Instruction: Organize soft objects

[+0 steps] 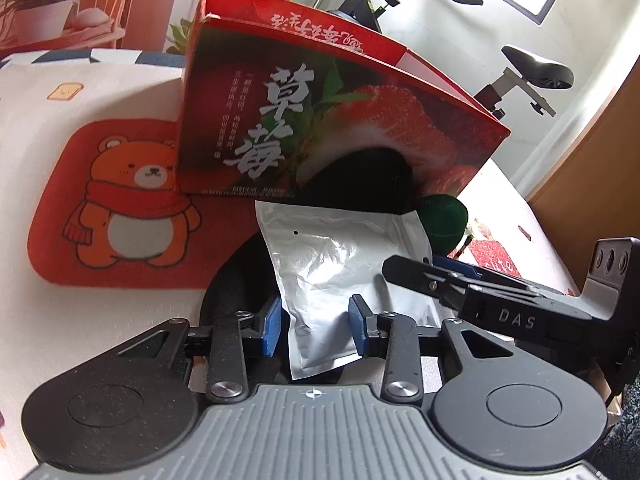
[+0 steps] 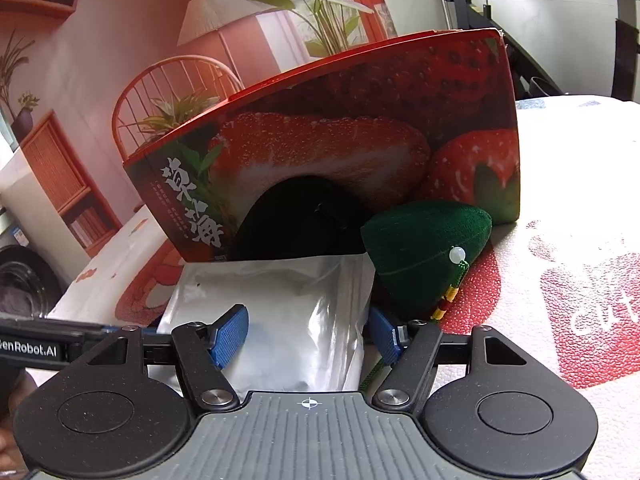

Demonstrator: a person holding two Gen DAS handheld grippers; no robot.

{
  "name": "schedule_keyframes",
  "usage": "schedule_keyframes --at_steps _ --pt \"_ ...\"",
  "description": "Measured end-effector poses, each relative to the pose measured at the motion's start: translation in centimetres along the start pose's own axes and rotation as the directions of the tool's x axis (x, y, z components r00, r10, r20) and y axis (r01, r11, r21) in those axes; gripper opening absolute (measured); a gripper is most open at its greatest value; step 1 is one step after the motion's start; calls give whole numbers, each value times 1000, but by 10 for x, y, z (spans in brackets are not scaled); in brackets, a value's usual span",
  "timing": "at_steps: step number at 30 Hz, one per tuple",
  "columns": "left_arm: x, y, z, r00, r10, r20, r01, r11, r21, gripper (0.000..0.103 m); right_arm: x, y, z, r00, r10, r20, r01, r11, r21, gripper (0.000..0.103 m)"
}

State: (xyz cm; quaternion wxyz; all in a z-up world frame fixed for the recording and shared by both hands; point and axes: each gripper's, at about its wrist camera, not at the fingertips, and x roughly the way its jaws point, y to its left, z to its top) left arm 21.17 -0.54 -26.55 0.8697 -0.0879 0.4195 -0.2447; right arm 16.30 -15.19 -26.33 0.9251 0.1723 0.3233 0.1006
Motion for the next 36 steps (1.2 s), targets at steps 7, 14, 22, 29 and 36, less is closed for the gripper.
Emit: schedule_keyframes --at_steps 7,14,22,29,36 --pt "2 5 -4 1000 -18 4 18 1000 -23 38 0 -1 -1 1000 13 3 -13 1000 16 64" --pt "2 11 -7 999 -36 16 36 999 -28 39 -1 -9 0 999 45 11 -45 997 62 64" --pt "1 11 -8 999 -36 21 37 999 -23 39 -2 -17 -1 999 32 16 -34 993 112 38" --pt "0 10 -9 999 -33 25 34 999 -19 39 0 -16 -2 1000 25 11 -26 993 117 33" --pt "1 7 -9 999 -24 27 24 1000 -2 40 1 -31 -1 995 102 10 -102 974 202 36"
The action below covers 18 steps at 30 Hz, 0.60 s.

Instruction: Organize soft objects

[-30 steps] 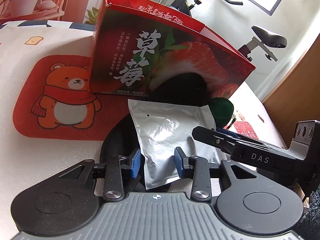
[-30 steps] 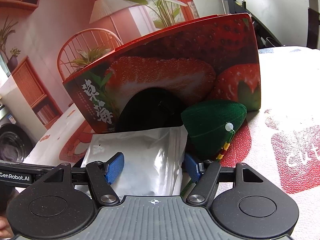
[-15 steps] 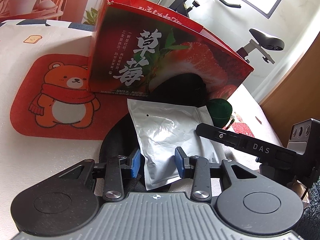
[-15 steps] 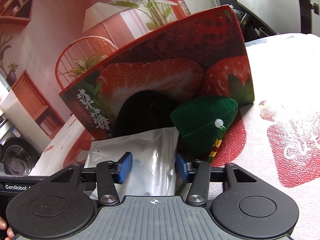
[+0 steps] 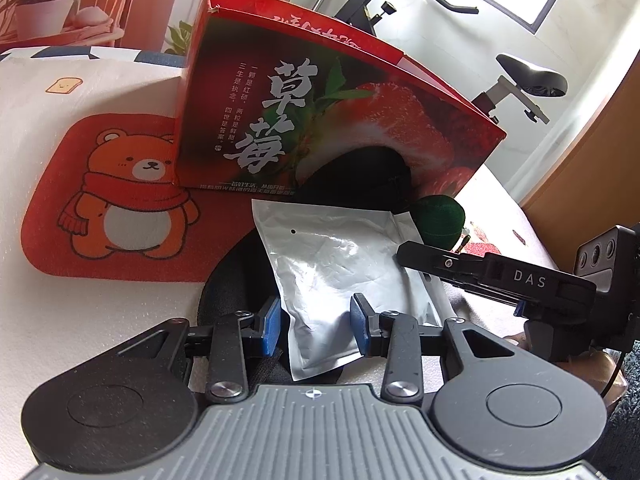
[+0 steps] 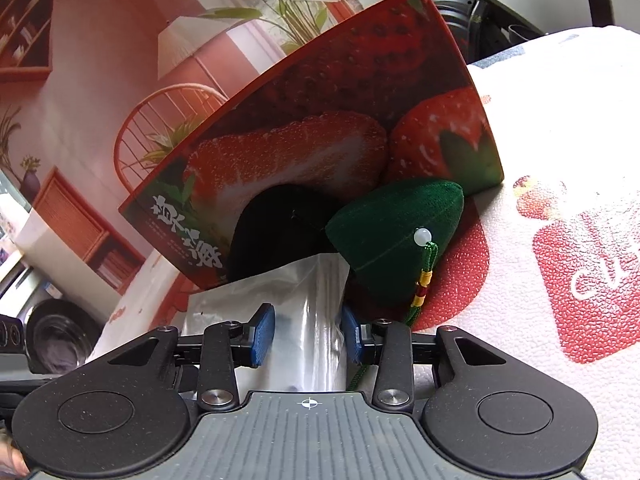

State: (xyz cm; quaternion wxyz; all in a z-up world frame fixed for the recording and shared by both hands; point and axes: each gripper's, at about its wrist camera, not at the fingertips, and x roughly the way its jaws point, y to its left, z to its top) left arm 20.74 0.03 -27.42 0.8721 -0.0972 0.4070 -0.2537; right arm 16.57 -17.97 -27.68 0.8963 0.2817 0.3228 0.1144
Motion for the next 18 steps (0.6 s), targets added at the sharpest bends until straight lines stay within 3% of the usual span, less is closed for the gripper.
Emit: schedule_keyframes --at_steps 10,18 --pt "-3 -12 5 999 31 -9 -31 998 47 38 -3 23 2 999 1 -35 -4 996 -91 35" --pt "-27 -23 8 997 35 65 -40 995 88 36 -31 56 4 999 -24 32 31 972 -232 34"
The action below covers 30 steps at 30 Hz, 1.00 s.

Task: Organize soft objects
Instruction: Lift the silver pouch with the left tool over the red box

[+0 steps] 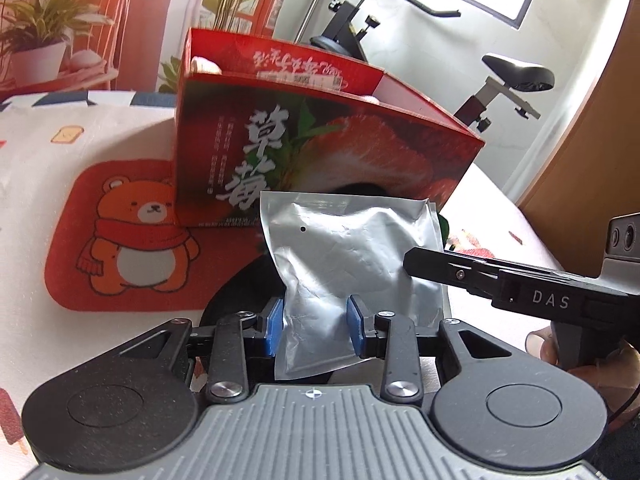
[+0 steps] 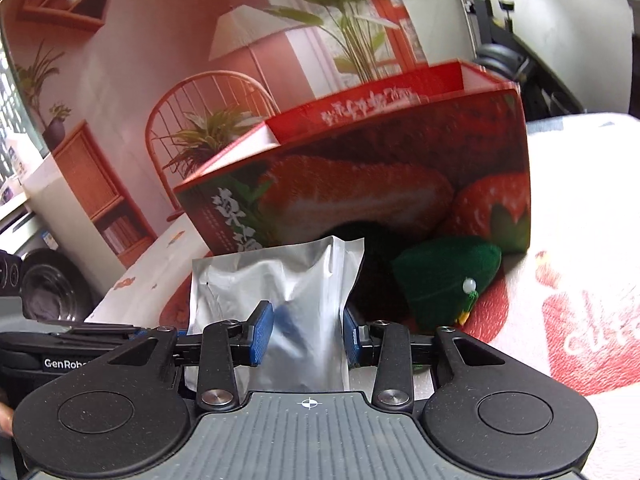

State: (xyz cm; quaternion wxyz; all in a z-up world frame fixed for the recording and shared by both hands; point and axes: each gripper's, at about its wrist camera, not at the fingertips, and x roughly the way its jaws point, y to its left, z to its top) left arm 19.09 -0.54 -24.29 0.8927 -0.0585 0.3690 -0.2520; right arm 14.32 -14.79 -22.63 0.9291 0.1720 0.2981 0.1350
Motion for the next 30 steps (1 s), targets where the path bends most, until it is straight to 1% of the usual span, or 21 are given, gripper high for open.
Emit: schedule_keyframes --at_steps 6,14,20,26,30 --pt "-20 -12 5 997 -8 70 5 999 42 36 -21 16 13 998 -23 63 26 998 -61 34" --pt "-38 -21 24 990 -7 142 -2 998 64 36 -36 31 44 994 0 109 15 991 -135 34" --pt "-44 -22 41 987 -13 160 6 999 47 36 -41 38 66 992 6 123 12 989 -149 34" --pt "-43 -25 57 985 -7 171 -2 998 55 36 -36 37 85 992 -1 130 20 990 -142 34" --pt "-40 -24 69 984 -10 181 1 999 51 36 -33 36 100 991 -5 135 27 987 -159 34"
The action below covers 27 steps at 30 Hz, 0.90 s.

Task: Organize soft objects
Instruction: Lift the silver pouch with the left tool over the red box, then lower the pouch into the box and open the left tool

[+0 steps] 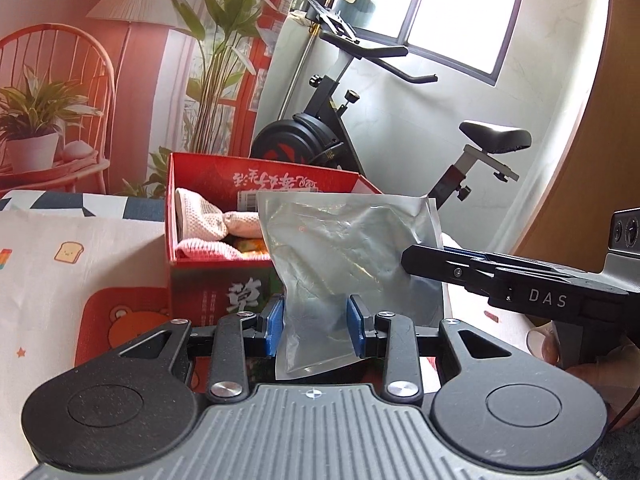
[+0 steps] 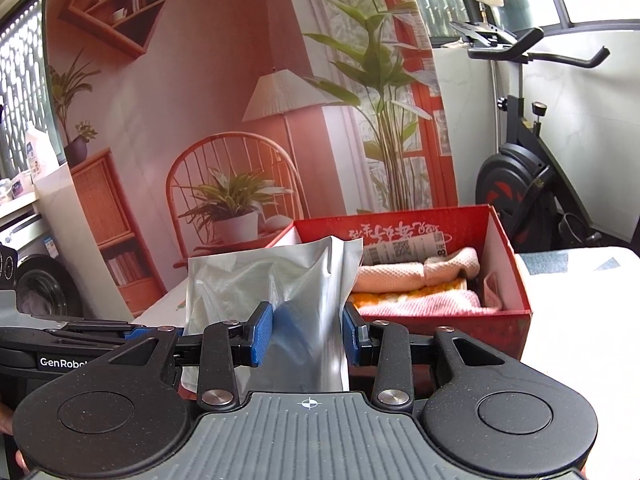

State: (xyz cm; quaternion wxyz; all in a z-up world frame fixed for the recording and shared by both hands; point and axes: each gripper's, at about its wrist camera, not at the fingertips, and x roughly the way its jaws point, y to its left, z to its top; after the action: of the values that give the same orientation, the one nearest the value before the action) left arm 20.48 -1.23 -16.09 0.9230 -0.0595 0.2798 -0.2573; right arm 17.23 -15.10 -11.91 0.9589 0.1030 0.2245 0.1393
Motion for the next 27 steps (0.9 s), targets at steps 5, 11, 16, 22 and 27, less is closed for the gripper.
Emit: schedule_keyframes --at_steps 5,11,16,22,27 --pt "8 0 16 1000 7 19 -8 1000 5 36 9 -6 20 1000 -5 10 5 1000 -10 34" --pt "28 -2 48 998 47 48 -49 998 51 36 30 -20 50 1000 -17 17 18 1000 -9 34" --pt "50 2 72 997 68 47 -71 996 60 36 56 -33 73 1000 -30 5 31 999 -38 34" --pt "81 12 78 993 120 -16 -118 989 86 36 94 -48 80 998 -44 -50 41 997 -65 34" --pt "102 25 72 987 137 -84 -131 988 76 36 125 -60 67 994 -45 -96 41 998 -43 34"
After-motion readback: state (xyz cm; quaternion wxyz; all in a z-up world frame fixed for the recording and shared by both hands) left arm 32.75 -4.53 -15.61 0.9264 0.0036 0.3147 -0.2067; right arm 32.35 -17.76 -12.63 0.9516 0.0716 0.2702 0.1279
